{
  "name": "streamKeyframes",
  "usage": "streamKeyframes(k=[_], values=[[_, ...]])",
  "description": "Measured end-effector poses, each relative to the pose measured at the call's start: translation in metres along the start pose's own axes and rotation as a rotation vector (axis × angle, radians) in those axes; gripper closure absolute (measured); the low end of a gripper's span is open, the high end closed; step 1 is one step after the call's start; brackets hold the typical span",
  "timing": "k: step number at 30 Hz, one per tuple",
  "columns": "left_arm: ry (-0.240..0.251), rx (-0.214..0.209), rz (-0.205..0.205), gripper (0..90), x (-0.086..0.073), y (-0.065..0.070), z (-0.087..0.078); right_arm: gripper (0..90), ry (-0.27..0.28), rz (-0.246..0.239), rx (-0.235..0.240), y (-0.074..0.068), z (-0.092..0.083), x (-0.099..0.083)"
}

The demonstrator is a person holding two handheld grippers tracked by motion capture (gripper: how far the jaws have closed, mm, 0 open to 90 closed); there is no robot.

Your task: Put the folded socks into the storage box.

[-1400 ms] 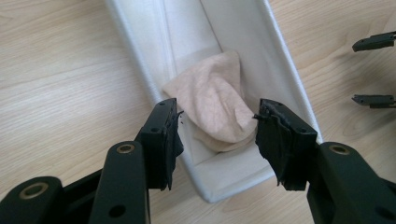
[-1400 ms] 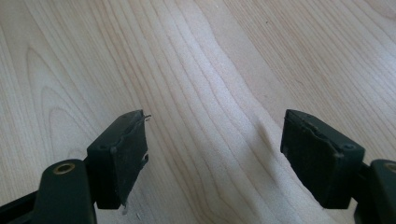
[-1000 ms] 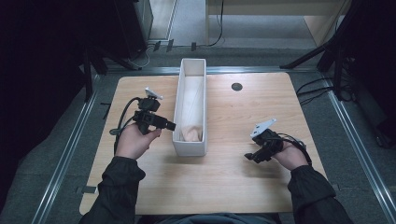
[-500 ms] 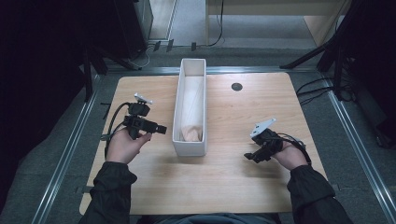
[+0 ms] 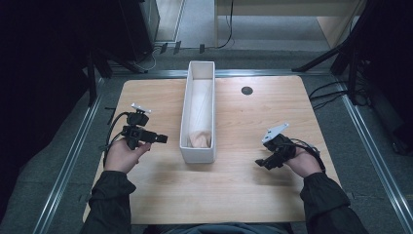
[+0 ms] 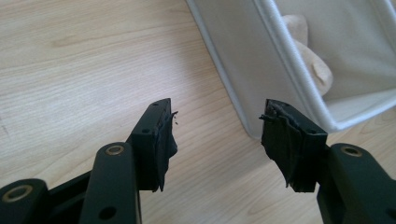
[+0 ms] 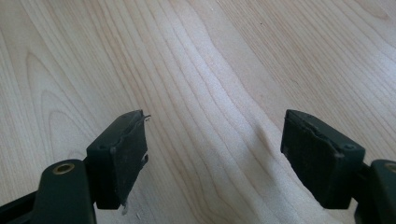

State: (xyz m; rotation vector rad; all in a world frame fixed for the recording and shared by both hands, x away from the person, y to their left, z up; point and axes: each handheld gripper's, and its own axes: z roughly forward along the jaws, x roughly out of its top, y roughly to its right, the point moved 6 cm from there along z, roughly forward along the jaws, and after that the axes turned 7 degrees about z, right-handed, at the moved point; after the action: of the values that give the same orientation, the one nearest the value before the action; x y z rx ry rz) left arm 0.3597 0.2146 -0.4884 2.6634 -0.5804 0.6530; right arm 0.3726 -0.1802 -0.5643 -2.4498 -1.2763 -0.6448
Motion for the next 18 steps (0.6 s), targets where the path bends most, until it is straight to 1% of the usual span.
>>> streamKeyframes(k=[1, 4, 6, 7, 10, 11, 14, 16, 17, 18], values=[[0.000, 0.000, 0.000, 42.9, 0.000, 0.000, 0.000, 22.9, 0.000, 0.000, 0.000, 0.000, 0.000, 0.000], [0.002, -0.022, -0.015, 42.8, -0.004, -0.006, 0.002, 22.9, 0.000, -0.001, -0.001, 0.000, 0.000, 0.000], [0.000, -0.014, -0.012, 42.8, -0.006, -0.008, 0.004, 22.9, 0.000, -0.002, -0.001, 0.000, -0.001, 0.000], [0.001, -0.016, -0.003, 42.8, -0.007, -0.010, 0.005, 22.9, 0.000, -0.004, -0.001, 0.000, -0.001, 0.000], [0.010, -0.019, 0.005, 42.6, -0.008, -0.011, 0.006, 22.9, 0.001, -0.005, 0.001, 0.001, -0.001, -0.001], [0.009, -0.019, 0.009, 42.4, -0.010, -0.013, 0.007, 22.9, 0.002, -0.003, 0.002, 0.000, -0.001, -0.001], [0.003, -0.025, 0.004, 41.4, -0.012, -0.016, 0.009, 22.9, 0.004, 0.000, -0.001, 0.000, -0.002, -0.001], [0.010, -0.021, -0.002, 41.4, -0.015, -0.022, 0.011, 22.9, 0.008, 0.000, -0.002, 0.001, -0.003, -0.002], [0.010, -0.021, -0.002, 41.4, -0.015, -0.022, 0.011, 22.9, 0.008, 0.000, -0.002, 0.001, -0.003, -0.002], [0.012, -0.016, -0.004, 41.4, -0.017, -0.025, 0.012, 22.9, 0.007, 0.004, -0.003, 0.001, -0.003, -0.003]])
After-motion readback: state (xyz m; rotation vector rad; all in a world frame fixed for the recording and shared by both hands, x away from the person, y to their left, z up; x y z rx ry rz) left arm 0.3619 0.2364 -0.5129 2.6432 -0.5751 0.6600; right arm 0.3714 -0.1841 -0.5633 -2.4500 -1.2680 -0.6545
